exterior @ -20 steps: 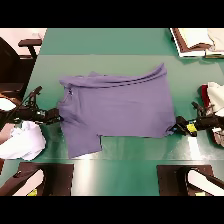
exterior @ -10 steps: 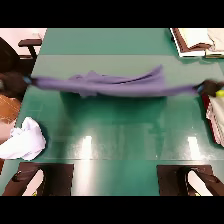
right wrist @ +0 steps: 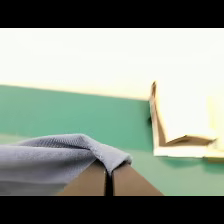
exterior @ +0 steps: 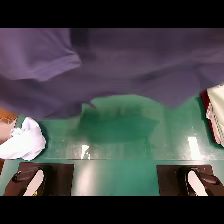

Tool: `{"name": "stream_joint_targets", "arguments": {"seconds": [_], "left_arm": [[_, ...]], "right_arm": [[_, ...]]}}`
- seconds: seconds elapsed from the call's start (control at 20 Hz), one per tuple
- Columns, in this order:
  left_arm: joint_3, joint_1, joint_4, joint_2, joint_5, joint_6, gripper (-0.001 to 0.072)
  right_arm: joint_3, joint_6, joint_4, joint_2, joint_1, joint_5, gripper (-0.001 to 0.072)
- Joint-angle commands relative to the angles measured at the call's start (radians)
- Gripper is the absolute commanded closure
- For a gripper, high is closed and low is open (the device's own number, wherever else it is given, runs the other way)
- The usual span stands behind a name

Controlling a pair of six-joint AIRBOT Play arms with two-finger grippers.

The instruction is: Fold the shirts.

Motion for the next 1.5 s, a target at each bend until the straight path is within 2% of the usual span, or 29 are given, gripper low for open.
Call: {"name": "stream_joint_targets", "arguments": {"seconds": [0.0, 0.2, 0.4, 0.55, 0.7, 0.85, 1.0, 1.15, 1.25, 1.45], "left_arm": [[0.116, 0.001, 0.003, -0.003, 0.017, -0.036, 0.0682], [-0.055, 0.001, -0.005, -0.031, -0.076, -0.074, 0.0683], [-0.34, 0.0, -0.005, -0.141, -0.19, -0.069, 0.0682], [-0.563, 0.0, -0.005, -0.264, -0.168, -0.04, 0.0682], [-0.687, -0.034, 0.005, -0.418, -0.054, 0.015, 0.0682], [-0.681, -0.11, 0.004, -0.613, 0.087, 0.045, 0.0682], [-0.592, -0.165, 0.005, -0.793, 0.174, 0.091, 0.0682], [-0.447, -0.175, 0.014, -0.921, 0.164, 0.091, 0.0682], [-0.403, -0.171, 0.061, -0.934, 0.164, 0.09, 0.0681], [-0.393, -0.173, 0.139, -0.933, 0.007, 0.089, 0.0681]], "right_arm": [[0.175, 0.022, -0.063, -0.045, 0.0, 0.141, 0.0696], [0.238, 0.058, -0.063, -0.179, 0.0, 0.295, 0.0697], [0.058, 0.087, -0.064, -0.305, 0.002, 0.336, 0.0697], [-0.113, 0.092, -0.064, -0.434, 0.002, 0.321, 0.0697], [-0.247, 0.092, -0.063, -0.585, 0.004, 0.27, 0.0697], [-0.27, 0.092, -0.061, -0.749, 0.026, 0.187, 0.0697], [-0.156, 0.092, -0.023, -0.896, 0.047, 0.13, 0.0696], [-0.018, 0.092, -0.018, -0.985, 0.049, 0.108, 0.0697], [0.04, 0.09, -0.021, -1.001, 0.049, 0.117, 0.0697], [-0.022, 0.067, -0.028, -0.961, 0.049, 0.121, 0.0697]]}}
